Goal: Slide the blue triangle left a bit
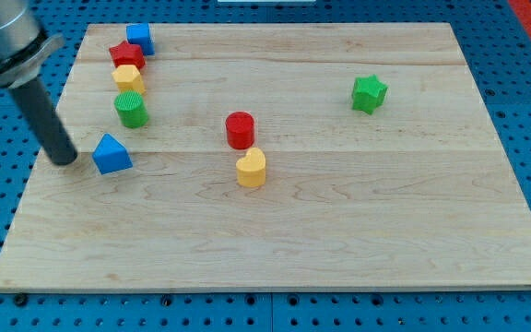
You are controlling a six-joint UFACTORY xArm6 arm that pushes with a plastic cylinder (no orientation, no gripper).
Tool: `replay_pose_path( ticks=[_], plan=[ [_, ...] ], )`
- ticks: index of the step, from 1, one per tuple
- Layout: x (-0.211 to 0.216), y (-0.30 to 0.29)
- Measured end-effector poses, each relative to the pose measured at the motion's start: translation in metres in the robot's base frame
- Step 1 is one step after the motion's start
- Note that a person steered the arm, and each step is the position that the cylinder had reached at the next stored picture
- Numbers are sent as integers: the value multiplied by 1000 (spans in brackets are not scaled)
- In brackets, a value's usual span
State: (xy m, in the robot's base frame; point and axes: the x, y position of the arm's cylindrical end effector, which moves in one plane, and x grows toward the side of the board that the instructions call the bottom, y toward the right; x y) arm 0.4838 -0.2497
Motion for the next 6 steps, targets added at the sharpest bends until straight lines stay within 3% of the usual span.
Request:
replay_pose_path(
  ticks=[1, 2, 3, 4, 5, 6],
  plan=[
    [28, 68],
    [-15, 109],
    [-29, 66],
    [-30, 71],
    [-81, 145],
    [-115, 179]
  ],
)
